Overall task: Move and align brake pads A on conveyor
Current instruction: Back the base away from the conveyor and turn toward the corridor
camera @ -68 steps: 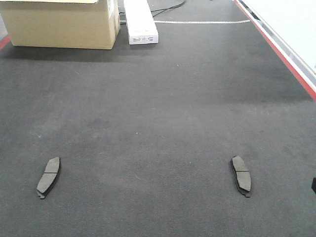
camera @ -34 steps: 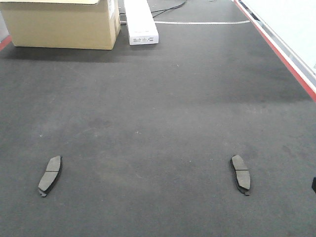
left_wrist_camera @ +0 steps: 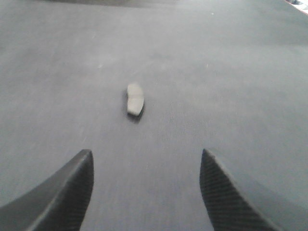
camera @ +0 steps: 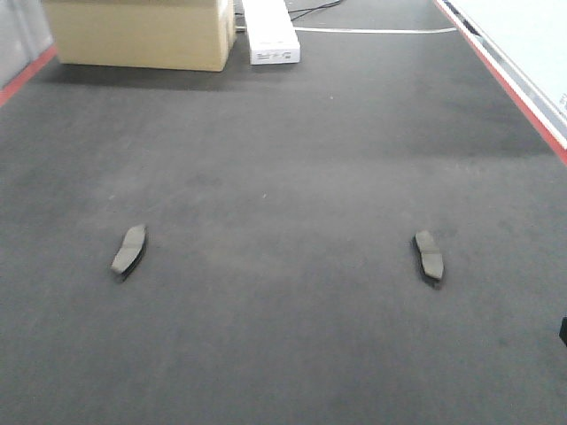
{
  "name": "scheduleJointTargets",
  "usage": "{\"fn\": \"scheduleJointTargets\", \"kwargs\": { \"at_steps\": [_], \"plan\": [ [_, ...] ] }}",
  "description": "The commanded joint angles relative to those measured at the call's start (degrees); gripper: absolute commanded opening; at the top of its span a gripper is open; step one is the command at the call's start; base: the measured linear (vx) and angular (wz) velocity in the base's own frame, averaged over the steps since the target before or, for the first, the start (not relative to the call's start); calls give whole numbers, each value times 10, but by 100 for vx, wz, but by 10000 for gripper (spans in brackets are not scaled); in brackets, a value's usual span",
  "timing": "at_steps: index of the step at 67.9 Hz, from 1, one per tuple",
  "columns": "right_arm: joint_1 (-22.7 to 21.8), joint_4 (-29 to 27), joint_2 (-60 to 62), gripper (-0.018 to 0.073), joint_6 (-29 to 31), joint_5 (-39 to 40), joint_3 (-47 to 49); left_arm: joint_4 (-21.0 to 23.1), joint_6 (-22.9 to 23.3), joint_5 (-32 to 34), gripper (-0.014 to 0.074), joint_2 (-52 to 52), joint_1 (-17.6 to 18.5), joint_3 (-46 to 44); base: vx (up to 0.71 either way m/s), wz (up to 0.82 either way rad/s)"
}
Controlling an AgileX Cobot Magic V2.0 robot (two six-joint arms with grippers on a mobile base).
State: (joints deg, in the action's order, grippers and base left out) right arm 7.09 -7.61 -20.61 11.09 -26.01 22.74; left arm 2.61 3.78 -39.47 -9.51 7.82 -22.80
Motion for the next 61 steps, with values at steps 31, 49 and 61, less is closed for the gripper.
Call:
{"fn": "scheduleJointTargets", "kwargs": {
  "at_steps": [31, 49, 61],
  "plan": [
    [-2, -2, -5, 326, 2, 42, 15, 5, 1, 37, 460, -9, 2, -13, -37, -3],
    [-2, -2, -5, 326, 2, 42, 15, 5, 1, 37, 460, -9, 2, -13, -39, -6],
    [-2, -2, -5, 326, 2, 42, 15, 5, 1, 36, 460, -9, 2, -13, -38, 8]
  ]
}}
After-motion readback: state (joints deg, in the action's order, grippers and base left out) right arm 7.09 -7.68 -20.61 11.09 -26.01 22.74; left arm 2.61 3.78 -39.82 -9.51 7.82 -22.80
